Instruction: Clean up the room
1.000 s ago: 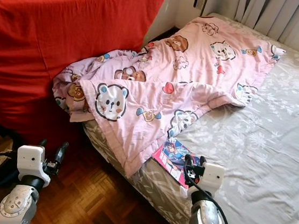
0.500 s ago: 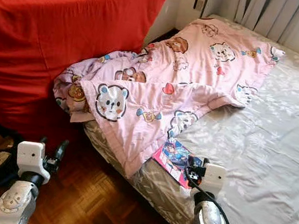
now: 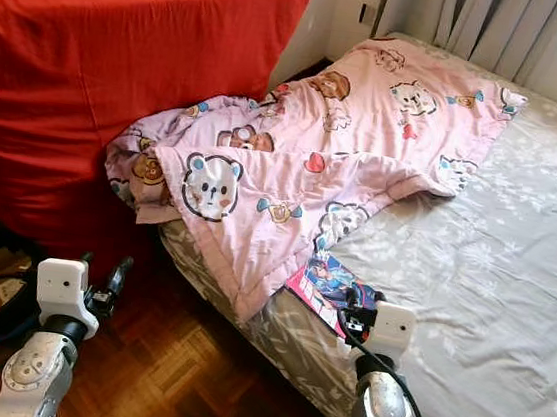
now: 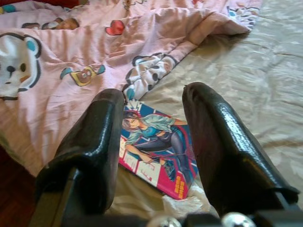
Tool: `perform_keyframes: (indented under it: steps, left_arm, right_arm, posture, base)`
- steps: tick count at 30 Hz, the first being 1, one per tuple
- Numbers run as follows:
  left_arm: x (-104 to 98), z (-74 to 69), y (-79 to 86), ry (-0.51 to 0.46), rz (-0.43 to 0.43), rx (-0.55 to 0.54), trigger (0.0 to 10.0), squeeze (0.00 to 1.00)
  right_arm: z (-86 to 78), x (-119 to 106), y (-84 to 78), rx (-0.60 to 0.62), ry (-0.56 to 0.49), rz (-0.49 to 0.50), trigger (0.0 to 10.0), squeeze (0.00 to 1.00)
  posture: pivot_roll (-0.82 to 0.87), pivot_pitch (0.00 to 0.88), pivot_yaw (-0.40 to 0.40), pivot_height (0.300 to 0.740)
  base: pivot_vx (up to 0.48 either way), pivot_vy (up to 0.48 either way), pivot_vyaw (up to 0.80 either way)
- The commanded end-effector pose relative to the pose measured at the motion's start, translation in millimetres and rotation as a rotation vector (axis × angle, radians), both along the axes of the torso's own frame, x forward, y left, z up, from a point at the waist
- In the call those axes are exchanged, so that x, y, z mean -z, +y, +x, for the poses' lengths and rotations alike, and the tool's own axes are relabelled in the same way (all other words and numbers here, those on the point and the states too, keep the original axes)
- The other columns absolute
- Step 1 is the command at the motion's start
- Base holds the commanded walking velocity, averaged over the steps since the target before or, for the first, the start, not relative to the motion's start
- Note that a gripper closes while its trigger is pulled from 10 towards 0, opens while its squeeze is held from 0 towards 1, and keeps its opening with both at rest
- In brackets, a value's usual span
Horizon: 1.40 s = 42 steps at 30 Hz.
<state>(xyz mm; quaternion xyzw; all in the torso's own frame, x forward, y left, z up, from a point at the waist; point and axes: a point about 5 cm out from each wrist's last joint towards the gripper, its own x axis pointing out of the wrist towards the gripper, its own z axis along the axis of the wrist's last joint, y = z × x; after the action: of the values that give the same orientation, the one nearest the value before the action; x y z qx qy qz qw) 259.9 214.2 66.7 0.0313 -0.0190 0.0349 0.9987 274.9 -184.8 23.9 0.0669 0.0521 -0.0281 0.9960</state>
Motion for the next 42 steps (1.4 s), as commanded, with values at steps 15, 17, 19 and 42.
perform_keyframes:
  steps: [15, 17, 19, 42]
  left_arm:
    - [-12, 33.5, -1.8, -0.023, -0.033, -0.017, 10.0, 0.0]
    - [-13, 35.9, -1.3, -0.026, -0.033, -0.017, 10.0, 0.0]
    - [-14, 37.4, -0.7, -0.029, -0.034, -0.02, 10.0, 0.0]
    - [10, -13.0, 0.0, 0.026, -0.023, -0.009, 10.0, 0.0]
  right_arm:
    - [32.3, -24, 2.9, 0.041, -0.062, 0.025, 10.0, 0.0]
    - [34.1, -25, 3.1, 0.041, -0.065, 0.026, 10.0, 0.0]
    - [35.5, -27, 3.2, 0.04, -0.069, 0.027, 10.0, 0.0]
    - [3.5, -4, -1.2, -0.007, -0.02, -0.019, 10.0, 0.0]
  posture:
    - [-0.04, 0.039, 0.016, 0.69]
    - [-0.04, 0.036, 0.015, 0.69]
    - [-0.04, 0.036, 0.011, 0.69]
    - [-0.07, 0.163, -0.023, 0.661]
  base:
    - [0.0, 0.0, 0.0]
    - [0.0, 0.0, 0.0]
    - [0.0, 0.0, 0.0]
    - [0.0, 0.0, 0.0]
